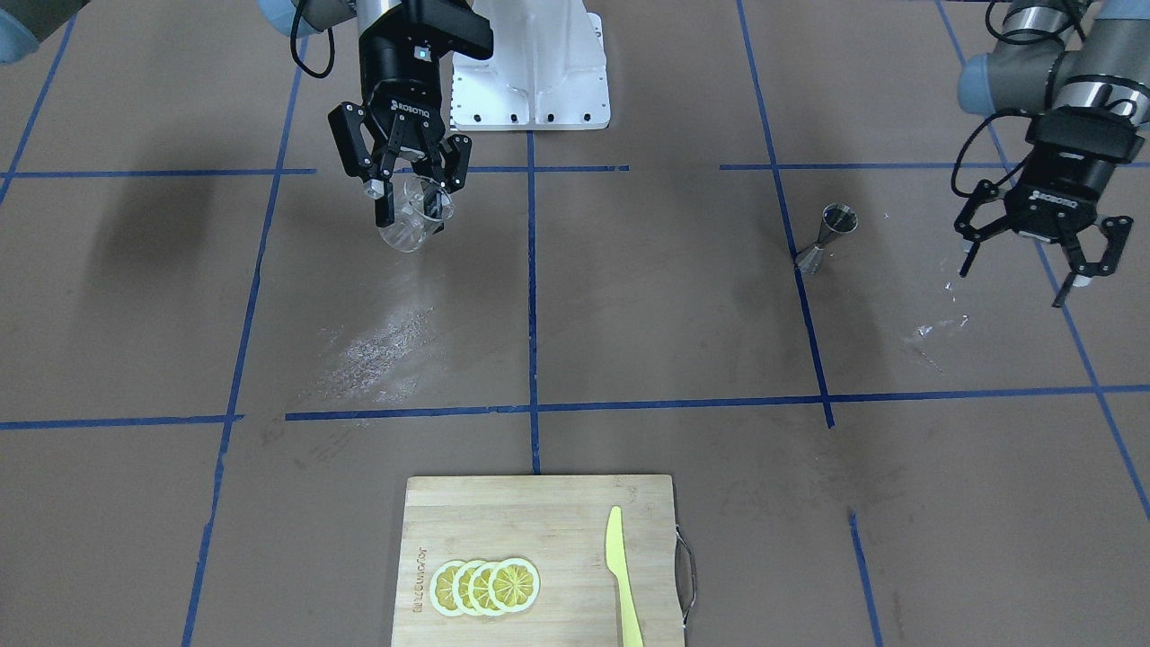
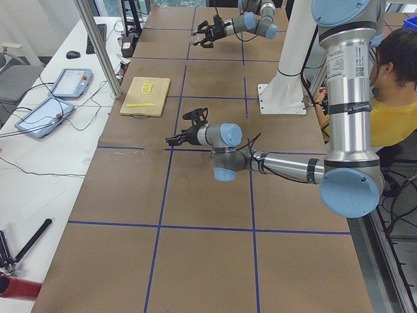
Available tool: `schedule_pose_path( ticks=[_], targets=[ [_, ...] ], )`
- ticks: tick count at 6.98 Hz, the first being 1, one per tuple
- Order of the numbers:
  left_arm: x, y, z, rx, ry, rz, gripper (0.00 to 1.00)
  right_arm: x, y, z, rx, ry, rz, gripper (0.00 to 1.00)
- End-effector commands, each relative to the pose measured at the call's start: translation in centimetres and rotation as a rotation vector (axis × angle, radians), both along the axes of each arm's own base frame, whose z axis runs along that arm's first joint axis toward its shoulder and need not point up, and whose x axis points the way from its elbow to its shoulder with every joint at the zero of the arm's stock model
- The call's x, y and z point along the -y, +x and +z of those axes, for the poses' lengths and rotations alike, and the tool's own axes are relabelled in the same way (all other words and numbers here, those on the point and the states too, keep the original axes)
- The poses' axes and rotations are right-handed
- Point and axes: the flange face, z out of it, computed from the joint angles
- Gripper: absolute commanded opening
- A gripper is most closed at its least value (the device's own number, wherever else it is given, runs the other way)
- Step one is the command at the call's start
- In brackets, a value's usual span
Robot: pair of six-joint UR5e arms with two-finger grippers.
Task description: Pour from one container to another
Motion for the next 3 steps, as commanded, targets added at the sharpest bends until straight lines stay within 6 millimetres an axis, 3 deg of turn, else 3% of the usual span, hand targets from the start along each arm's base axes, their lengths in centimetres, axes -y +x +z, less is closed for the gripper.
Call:
schedule_pose_path(
  ticks=[1,2,3],
  targets=[
    [5.4,-8.4,-0.5,0.15,-0.148,0.037,1.0,0.0,-0.1,0.1,-0.002,-0.001,0.0,0.0],
    [7.8,-11.8,-1.5,0.168,-0.233,-0.007,1.0,0.0,-0.1,0.1,-0.002,-0.001,0.0,0.0],
    [9.1,-14.1,-0.8,0.25,-0.272,-0.003,1.0,0.0,-0.1,0.1,-0.002,-0.001,0.0,0.0]
  ],
)
